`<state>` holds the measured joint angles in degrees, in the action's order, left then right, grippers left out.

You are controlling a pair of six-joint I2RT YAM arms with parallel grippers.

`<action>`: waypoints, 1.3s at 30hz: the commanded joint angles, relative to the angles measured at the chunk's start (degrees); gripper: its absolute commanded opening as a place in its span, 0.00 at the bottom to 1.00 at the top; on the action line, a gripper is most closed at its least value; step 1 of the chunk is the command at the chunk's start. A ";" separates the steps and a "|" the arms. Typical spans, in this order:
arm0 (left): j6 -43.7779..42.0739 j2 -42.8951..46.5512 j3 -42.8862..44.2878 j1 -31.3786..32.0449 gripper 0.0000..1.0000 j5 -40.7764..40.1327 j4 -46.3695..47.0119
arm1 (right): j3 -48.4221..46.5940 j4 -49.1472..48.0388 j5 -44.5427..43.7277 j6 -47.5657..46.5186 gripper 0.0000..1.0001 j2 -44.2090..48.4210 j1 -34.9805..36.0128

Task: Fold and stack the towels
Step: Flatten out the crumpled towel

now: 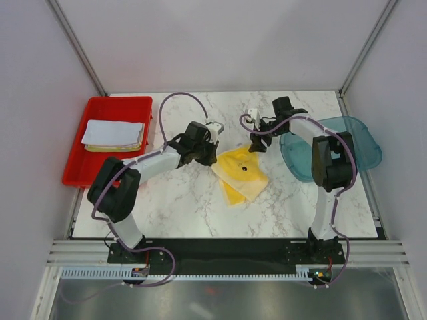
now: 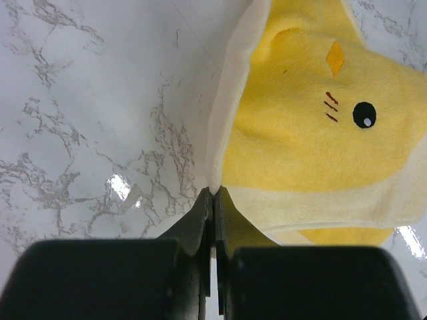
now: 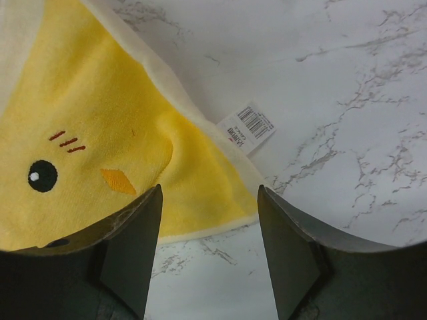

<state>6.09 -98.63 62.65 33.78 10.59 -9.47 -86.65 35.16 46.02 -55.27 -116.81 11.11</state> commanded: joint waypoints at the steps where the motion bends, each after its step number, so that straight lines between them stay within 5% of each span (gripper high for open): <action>1: -4.68 -2.09 3.08 -0.73 0.02 0.84 1.74 | -5.44 7.10 1.71 -6.78 0.67 -2.44 0.05; 17: -9.95 -7.98 7.48 -2.40 0.02 1.89 4.38 | -14.07 10.81 -3.31 -8.80 0.65 -12.47 -0.74; 20: -10.13 -9.21 7.92 -3.10 0.02 1.98 4.47 | -15.04 12.74 -2.34 -10.12 0.53 -13.44 -1.53; 21: -10.13 -9.91 8.36 -3.54 0.02 2.33 4.55 | -15.21 12.92 -2.51 -10.21 0.31 -13.70 -2.06; 23: -10.13 -10.53 8.89 -3.72 0.02 2.42 4.47 | -15.13 12.92 -2.51 -9.95 0.05 -13.53 -2.59; 29: -8.38 -10.10 12.31 -4.07 0.02 1.54 2.98 | -14.16 12.83 -1.38 -7.32 0.00 -7.56 -3.29; 34: -6.62 -2.20 14.69 -3.98 0.02 2.16 -0.53 | -6.80 -2.32 -3.38 15.98 0.00 8.07 -1.10; 39: -6.62 11.42 17.23 -3.90 0.02 0.05 -7.30 | -5.46 -4.57 -9.96 29.93 0.00 21.68 2.07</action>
<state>-1.26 -97.93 74.98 30.06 12.03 -13.56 -92.36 36.29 38.76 -38.76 -104.86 11.14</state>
